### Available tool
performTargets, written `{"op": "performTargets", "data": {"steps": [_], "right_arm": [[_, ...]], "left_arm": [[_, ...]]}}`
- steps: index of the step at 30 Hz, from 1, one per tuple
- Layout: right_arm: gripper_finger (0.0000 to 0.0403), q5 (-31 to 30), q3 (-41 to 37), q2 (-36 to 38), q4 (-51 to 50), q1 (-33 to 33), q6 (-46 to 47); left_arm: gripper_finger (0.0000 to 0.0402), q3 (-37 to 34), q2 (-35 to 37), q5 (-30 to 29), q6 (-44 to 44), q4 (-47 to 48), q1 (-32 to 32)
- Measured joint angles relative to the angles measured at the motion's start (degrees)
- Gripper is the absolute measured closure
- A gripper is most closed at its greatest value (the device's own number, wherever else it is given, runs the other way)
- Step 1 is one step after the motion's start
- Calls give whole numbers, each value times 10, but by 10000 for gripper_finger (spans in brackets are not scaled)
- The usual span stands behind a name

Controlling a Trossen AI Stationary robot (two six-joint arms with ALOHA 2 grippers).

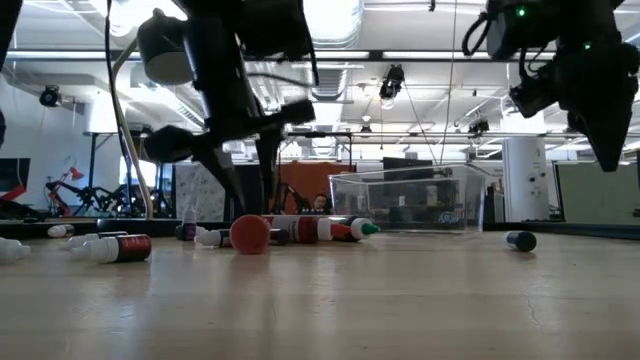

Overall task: Pick & Place food coloring
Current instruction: Adjust the large orange food coloring bottle

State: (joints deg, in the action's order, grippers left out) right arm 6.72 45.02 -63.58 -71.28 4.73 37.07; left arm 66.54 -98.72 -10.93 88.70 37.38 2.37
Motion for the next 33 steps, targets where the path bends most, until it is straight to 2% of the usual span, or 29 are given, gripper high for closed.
{"op": "performTargets", "data": {"steps": [14,18,22,26,30,33], "right_arm": [[172,-34,-14,-2,28,0,-16],[172,-40,-14,-2,51,9,-17],[172,-39,-14,-2,62,23,-13],[172,-39,-14,-2,62,38,-15],[172,-39,-14,-2,64,57,-24],[172,-39,-14,-3,67,70,-28]], "left_arm": [[261,-1,-56,44,-30,-18,-27],[285,-1,-55,36,-42,-18,-35],[329,-1,-54,34,-65,-19,-46],[368,-1,-54,67,-85,-18,-55],[375,-1,-54,74,-95,-18,-55],[360,-1,-54,74,-111,-19,-56]]}}
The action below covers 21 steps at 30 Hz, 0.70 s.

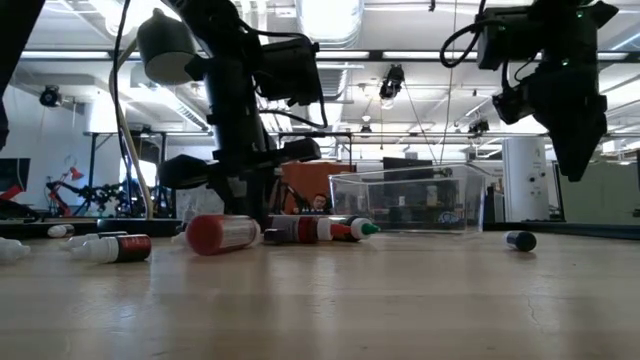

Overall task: Pick & Place food coloring
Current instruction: Adjust the large orange food coloring bottle

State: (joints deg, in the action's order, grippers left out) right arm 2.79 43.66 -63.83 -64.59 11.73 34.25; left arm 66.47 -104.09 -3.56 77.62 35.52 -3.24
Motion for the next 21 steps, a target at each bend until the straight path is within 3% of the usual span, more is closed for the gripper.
{"op": "performTargets", "data": {"steps": [8,21], "right_arm": [[172,0,0,0,12,20,-9],[172,0,0,0,21,24,-11]], "left_arm": [[296,0,0,17,-15,-6,-6],[291,0,0,89,-14,-3,-7]]}}
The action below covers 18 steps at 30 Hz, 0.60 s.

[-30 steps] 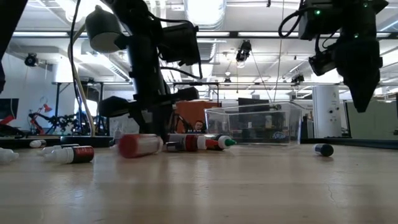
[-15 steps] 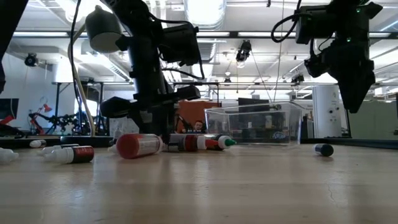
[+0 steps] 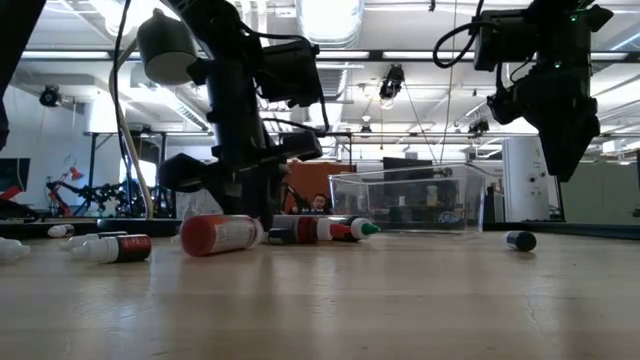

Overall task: Pick & Place food coloring
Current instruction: Adjust the large orange food coloring bottle

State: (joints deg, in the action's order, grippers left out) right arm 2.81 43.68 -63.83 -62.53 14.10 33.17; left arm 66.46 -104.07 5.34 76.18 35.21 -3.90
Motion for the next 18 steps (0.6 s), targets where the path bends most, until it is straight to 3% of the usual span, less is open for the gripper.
{"op": "performTargets", "data": {"steps": [14,18], "right_arm": [[172,0,0,0,11,0,-3],[172,0,0,0,13,0,-4]], "left_arm": [[290,0,0,-15,-32,34,0],[273,0,0,-19,-37,22,0]]}}
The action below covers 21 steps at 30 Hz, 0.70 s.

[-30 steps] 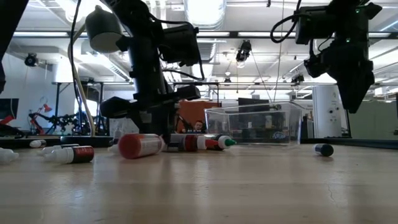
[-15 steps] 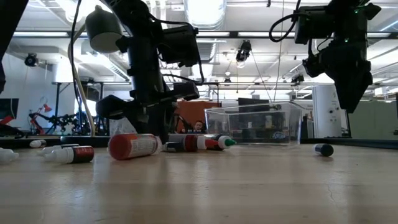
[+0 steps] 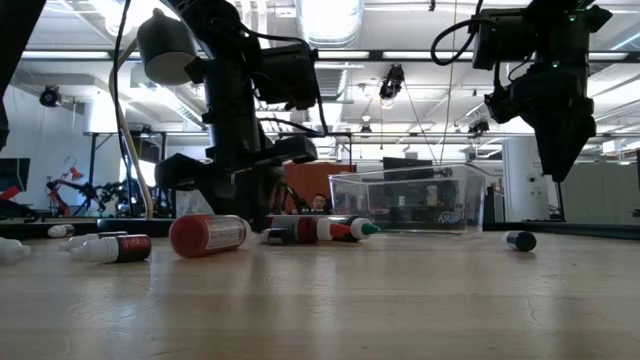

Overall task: Pick & Place food coloring
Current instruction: Adjust the large orange food coloring bottle

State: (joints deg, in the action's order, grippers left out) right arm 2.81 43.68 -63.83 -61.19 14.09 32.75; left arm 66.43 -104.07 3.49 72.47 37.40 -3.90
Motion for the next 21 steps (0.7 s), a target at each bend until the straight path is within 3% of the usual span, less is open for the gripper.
{"op": "performTargets", "data": {"steps": [10,16,21], "right_arm": [[172,0,0,0,2,0,1],[172,-2,0,0,5,0,1],[172,-14,0,0,6,0,0]], "left_arm": [[182,8,2,20,10,12,3],[177,8,3,44,28,13,10],[194,8,2,37,32,13,12]]}}
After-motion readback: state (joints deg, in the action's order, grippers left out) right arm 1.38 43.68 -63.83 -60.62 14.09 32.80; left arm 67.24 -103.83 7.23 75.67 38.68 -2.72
